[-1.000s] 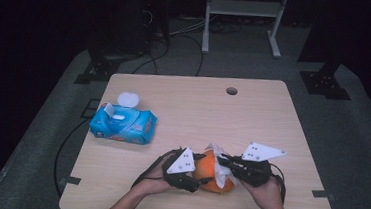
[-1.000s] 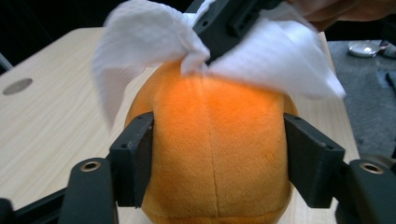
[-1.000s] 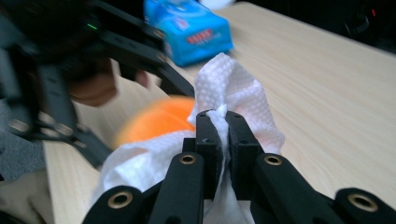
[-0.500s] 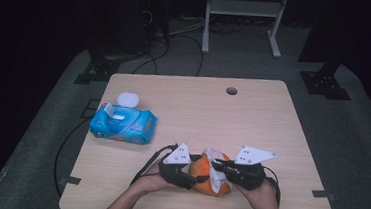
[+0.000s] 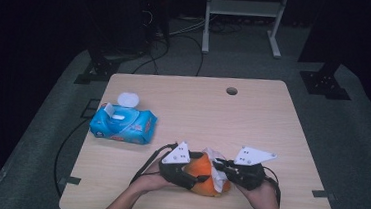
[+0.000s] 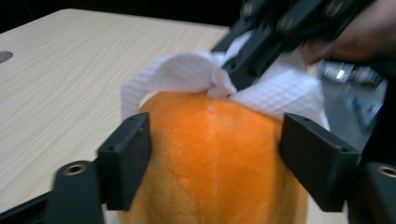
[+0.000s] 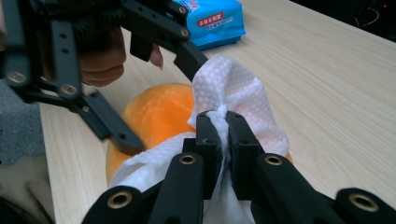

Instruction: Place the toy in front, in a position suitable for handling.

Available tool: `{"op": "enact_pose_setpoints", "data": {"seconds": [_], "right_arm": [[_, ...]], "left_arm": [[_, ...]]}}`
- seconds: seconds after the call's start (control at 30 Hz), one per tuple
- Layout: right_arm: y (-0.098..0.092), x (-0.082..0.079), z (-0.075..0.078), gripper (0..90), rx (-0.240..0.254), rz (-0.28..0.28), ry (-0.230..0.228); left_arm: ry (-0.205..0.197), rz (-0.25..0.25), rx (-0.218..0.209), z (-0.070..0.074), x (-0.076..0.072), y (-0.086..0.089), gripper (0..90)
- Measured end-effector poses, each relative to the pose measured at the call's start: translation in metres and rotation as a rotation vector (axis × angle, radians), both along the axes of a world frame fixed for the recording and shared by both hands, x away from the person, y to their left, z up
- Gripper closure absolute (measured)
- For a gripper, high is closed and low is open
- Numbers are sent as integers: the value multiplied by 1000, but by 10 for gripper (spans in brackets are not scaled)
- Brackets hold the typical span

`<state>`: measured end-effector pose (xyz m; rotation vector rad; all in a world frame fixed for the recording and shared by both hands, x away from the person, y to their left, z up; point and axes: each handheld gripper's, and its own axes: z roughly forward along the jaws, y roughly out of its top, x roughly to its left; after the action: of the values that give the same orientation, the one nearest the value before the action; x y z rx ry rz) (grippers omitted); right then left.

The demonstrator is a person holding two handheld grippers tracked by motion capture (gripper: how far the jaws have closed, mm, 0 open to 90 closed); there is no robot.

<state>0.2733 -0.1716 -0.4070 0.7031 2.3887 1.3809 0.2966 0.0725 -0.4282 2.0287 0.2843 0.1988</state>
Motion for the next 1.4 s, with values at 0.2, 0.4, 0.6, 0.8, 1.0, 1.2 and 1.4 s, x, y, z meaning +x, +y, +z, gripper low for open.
{"op": "enact_pose_setpoints", "data": {"seconds": [0.2,0.4,0.6,0.8,1.0,1.2,1.4], "right_arm": [[-11,7,-9,843,7,-24,48],[-13,8,-6,843,61,-21,61],[-15,13,-13,843,16,-52,84],[-19,10,-9,842,75,-40,94],[-20,14,-19,841,40,-45,143],[-23,13,-15,841,81,-48,134],[-22,18,-21,841,72,-42,167]], "left_arm": [[41,19,17,-8,9,19,340],[64,19,16,-11,13,24,342],[103,24,2,-16,19,33,347],[108,24,0,-17,20,34,347],[116,24,1,-17,21,37,347],[119,24,-2,-18,21,35,347],[127,26,-8,-18,22,37,347]]}}
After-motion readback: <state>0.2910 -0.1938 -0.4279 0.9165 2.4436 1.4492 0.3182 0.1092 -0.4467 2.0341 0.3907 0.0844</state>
